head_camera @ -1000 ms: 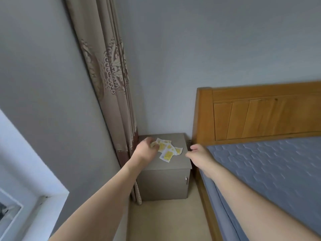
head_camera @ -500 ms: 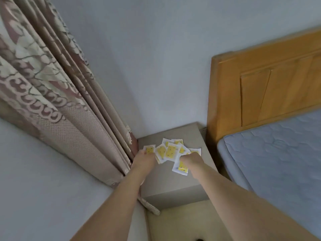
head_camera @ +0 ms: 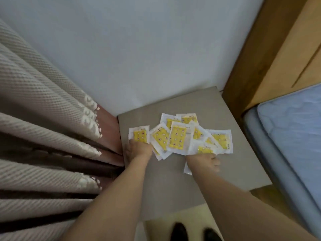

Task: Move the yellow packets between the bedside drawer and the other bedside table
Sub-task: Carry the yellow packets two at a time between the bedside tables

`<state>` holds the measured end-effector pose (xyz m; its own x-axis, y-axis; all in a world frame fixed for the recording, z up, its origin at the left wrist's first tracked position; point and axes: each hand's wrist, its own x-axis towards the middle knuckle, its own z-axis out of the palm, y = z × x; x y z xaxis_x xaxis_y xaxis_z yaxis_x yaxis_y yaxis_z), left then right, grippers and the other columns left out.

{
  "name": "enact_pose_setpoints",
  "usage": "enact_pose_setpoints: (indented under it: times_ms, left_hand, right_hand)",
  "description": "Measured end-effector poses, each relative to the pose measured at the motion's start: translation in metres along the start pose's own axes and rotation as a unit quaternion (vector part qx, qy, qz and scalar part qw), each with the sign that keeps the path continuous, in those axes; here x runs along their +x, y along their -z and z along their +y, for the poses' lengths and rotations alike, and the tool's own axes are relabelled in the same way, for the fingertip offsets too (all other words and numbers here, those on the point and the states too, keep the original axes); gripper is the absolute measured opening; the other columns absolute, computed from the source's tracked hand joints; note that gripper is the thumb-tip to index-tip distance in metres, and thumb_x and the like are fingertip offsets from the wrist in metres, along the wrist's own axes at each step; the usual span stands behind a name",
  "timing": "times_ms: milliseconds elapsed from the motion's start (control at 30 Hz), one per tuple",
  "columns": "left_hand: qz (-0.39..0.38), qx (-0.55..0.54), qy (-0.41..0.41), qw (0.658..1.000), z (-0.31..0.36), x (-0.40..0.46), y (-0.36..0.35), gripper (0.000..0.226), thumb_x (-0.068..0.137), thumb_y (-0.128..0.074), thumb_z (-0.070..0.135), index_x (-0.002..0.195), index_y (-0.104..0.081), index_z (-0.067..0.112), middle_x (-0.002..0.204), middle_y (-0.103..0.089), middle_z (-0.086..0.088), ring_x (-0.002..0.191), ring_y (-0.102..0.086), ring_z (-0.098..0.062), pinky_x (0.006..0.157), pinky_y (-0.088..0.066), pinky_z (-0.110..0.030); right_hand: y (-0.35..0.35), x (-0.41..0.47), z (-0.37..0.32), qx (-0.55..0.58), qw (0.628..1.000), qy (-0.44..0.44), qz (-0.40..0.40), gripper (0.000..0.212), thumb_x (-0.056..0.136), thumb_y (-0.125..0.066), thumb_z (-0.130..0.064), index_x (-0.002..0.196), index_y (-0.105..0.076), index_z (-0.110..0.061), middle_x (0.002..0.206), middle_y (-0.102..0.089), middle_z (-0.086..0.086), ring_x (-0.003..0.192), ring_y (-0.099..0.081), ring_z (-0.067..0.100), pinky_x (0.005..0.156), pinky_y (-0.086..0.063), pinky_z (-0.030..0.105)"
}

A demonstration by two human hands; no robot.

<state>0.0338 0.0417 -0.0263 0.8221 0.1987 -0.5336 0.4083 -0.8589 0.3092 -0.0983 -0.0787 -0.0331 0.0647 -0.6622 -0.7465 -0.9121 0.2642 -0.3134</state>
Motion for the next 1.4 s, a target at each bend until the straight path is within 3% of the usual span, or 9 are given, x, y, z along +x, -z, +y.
enact_pose_setpoints:
  times_ms: [167,300,467,633,733,900,1000,1167,1400]
  left_hand:
    - [0.041,0.009,0.053,0.998,0.000,0.019,-0.011,0.065,0.085,-0.058,0.027,0.140,-0.030,0.009,0.144,-0.034,-0.017,0.130,-0.035,-0.036,0.105,-0.037,-0.044]
    - [0.037,-0.099,0.107,0.989,-0.003,0.026,-0.007,0.053,0.075,-0.061,0.027,0.126,-0.050,0.017,0.128,-0.059,-0.008,0.113,-0.058,-0.033,0.093,-0.051,-0.042]
    - [0.024,-0.214,0.111,0.970,0.000,0.006,0.009,0.031,0.082,-0.062,0.015,0.112,-0.058,0.012,0.110,-0.065,-0.011,0.085,-0.063,-0.032,0.070,-0.053,-0.035]
    - [0.005,-0.169,-0.034,0.985,0.030,-0.068,0.059,0.016,0.080,-0.057,0.019,0.095,-0.053,0.021,0.099,-0.064,-0.002,0.084,-0.063,-0.028,0.076,-0.055,-0.036]
    - [-0.030,-0.173,-0.138,0.975,0.053,-0.141,0.109,0.015,0.086,-0.056,0.013,0.101,-0.057,0.015,0.093,-0.063,0.002,0.080,-0.060,-0.020,0.059,-0.045,-0.024]
    - [-0.036,-0.240,-0.229,0.943,0.074,-0.259,0.172,0.008,0.087,-0.057,0.014,0.091,-0.063,0.018,0.087,-0.069,0.001,0.080,-0.066,-0.021,0.066,-0.047,-0.029]
    - [-0.078,-0.260,-0.273,0.923,0.088,-0.307,0.173,0.005,0.085,-0.059,0.018,0.085,-0.064,0.018,0.082,-0.069,0.000,0.079,-0.067,-0.023,0.073,-0.056,-0.038]
    - [-0.152,-0.255,-0.361,0.884,0.133,-0.395,0.151,0.011,0.088,-0.059,0.027,0.088,-0.066,0.019,0.084,-0.070,0.001,0.080,-0.067,-0.021,0.076,-0.057,-0.039]
    - [-0.307,-0.153,-0.514,0.786,0.142,-0.587,0.096,0.009,0.090,-0.061,0.028,0.096,-0.066,0.022,0.090,-0.070,0.004,0.082,-0.068,-0.016,0.071,-0.057,-0.037]
  right_hand:
    - [-0.021,0.008,0.008,-0.013,0.993,-0.055,0.106,0.062,0.090,-0.057,-0.032,0.138,-0.031,-0.004,0.139,-0.033,0.019,0.127,-0.033,0.035,0.104,-0.029,0.040]
    - [-0.012,0.007,0.004,-0.022,0.987,-0.107,0.115,0.062,0.082,-0.067,-0.020,0.130,-0.032,-0.005,0.135,-0.038,0.016,0.125,-0.038,0.031,0.102,-0.030,0.032]
    - [0.002,0.001,0.005,0.064,0.996,-0.059,-0.001,0.047,0.079,-0.058,-0.019,0.123,-0.050,-0.004,0.110,-0.055,0.010,0.108,-0.056,0.028,0.091,-0.047,0.037]
    - [0.064,-0.062,-0.018,0.127,0.991,0.037,-0.018,0.024,0.093,-0.048,-0.009,0.116,-0.045,-0.004,0.107,-0.056,0.014,0.098,-0.059,0.032,0.079,-0.050,0.036]
    - [0.128,-0.116,-0.029,0.139,0.983,0.122,-0.012,0.012,0.095,-0.048,-0.017,0.101,-0.048,-0.006,0.089,-0.054,0.009,0.069,-0.052,0.018,0.058,-0.040,0.027]
    - [0.243,-0.203,-0.026,0.212,0.959,0.186,0.033,0.004,0.084,-0.046,-0.006,0.081,-0.048,-0.008,0.074,-0.049,0.006,0.063,-0.045,0.020,0.052,-0.033,0.027]
    - [0.298,-0.237,-0.009,0.280,0.934,0.210,0.076,0.005,0.085,-0.050,-0.007,0.087,-0.055,-0.006,0.078,-0.057,0.009,0.063,-0.054,0.019,0.055,-0.043,0.030]
    - [0.382,-0.264,0.068,0.348,0.900,0.189,0.180,0.009,0.089,-0.053,-0.007,0.095,-0.057,-0.011,0.085,-0.062,0.002,0.066,-0.055,0.006,0.050,-0.040,0.023]
    - [0.496,-0.312,0.230,0.446,0.829,0.111,0.318,0.012,0.086,-0.052,-0.006,0.095,-0.059,-0.012,0.083,-0.063,0.003,0.070,-0.059,0.018,0.058,-0.046,0.028]
